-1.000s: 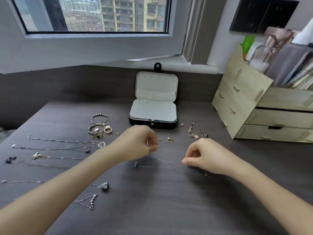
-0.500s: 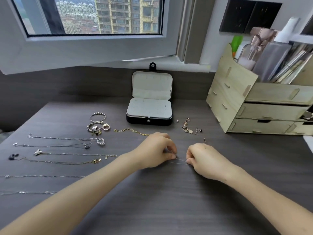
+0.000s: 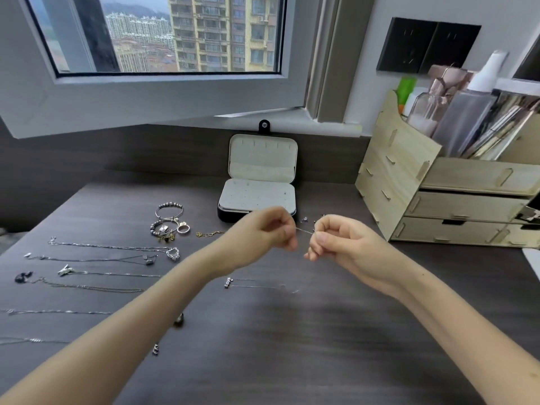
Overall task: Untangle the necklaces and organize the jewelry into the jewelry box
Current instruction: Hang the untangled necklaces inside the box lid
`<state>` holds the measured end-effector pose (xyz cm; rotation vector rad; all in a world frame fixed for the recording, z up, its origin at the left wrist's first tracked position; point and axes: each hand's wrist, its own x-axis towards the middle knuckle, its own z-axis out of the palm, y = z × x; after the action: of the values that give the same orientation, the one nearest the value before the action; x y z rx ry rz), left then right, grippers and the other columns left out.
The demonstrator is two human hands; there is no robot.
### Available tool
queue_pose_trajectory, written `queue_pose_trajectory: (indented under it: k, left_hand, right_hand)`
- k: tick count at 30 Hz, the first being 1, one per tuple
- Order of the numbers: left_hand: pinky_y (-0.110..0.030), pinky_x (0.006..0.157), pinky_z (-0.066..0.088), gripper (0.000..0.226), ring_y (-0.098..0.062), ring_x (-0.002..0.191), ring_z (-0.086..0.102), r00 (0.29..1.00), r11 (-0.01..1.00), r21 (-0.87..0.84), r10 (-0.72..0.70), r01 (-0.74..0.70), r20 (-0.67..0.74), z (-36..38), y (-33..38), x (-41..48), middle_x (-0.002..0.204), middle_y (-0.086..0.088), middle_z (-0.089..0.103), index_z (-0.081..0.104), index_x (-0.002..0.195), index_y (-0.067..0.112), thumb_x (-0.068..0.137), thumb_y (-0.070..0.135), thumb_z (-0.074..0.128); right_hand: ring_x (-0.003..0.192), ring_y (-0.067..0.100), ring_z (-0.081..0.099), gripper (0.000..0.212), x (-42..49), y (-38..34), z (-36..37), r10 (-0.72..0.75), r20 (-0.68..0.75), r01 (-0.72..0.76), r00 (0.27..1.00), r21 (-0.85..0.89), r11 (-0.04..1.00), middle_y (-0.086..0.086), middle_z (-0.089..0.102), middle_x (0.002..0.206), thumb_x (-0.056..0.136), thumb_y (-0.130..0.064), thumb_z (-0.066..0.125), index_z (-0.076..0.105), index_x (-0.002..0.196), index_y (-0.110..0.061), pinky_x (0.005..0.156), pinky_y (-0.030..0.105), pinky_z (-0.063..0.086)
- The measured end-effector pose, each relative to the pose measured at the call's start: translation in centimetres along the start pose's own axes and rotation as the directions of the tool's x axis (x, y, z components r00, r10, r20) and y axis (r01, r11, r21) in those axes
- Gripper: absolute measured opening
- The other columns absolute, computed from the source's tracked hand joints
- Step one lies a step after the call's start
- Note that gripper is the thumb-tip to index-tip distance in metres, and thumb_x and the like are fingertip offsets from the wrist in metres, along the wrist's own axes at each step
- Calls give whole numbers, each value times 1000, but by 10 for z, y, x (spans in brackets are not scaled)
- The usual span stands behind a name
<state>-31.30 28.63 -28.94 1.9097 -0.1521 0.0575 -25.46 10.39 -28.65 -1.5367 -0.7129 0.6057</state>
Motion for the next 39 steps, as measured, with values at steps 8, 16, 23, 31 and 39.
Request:
queue_pose_trajectory:
  k: [8, 16, 23, 31, 39]
  left_hand:
    - [-24, 70, 51, 18, -14, 67, 57, 992, 992, -119, 24, -39, -126, -40, 8, 0, 70, -6, 59, 51, 80, 5, 96, 0, 44]
    - [-19, 76, 53, 12, -15, 84, 63, 993, 999, -29, 40, -43, -108, -68, 15, 9, 87, -11, 69, 61, 85, 3, 94, 4, 52]
    - [-25, 85, 48, 11, -9, 89, 62, 983, 995, -46, 81, -90, -165, -91, 19, 50, 99, -7, 70, 65, 91, 7, 92, 4, 55]
    - [-19, 82, 41, 37, -14, 104, 56, 936, 831, 551, 133, 75, -327, -96, -23, 131, 114, 3, 63, 63, 107, 17, 85, -2, 41]
    - [-31, 88, 26, 27, -20, 104, 46, 930, 485, 864, 238, 138, -282, -93, -79, 171, 106, 5, 56, 54, 107, 21, 83, 16, 43]
  right_hand:
    - [70, 18, 60, 8, 14, -5, 3, 11, -63, -28, 998, -276, 961, 0, 65, 63, 87, -18, 64, 70, 83, -15, 77, 37, 42]
    - [64, 16, 58, 26, 54, -62, 7, -122, -33, 120, 992, -57, 991, 2, 59, 63, 72, -29, 63, 66, 83, -5, 71, 27, 54]
    - [56, 14, 55, 19, 110, -118, 5, -119, 7, 119, 993, -129, 984, -1, 55, 57, 92, -20, 56, 65, 80, -8, 66, 30, 52]
    - [50, 10, 52, 20, 180, -152, -29, -200, -223, 88, 954, -427, 900, -1, 54, 54, 92, -16, 58, 67, 76, -8, 51, 22, 48]
    - [48, 13, 47, 14, 249, -156, -44, -217, -300, 85, 929, -399, 913, 1, 49, 53, 89, -9, 55, 61, 77, -5, 50, 23, 49]
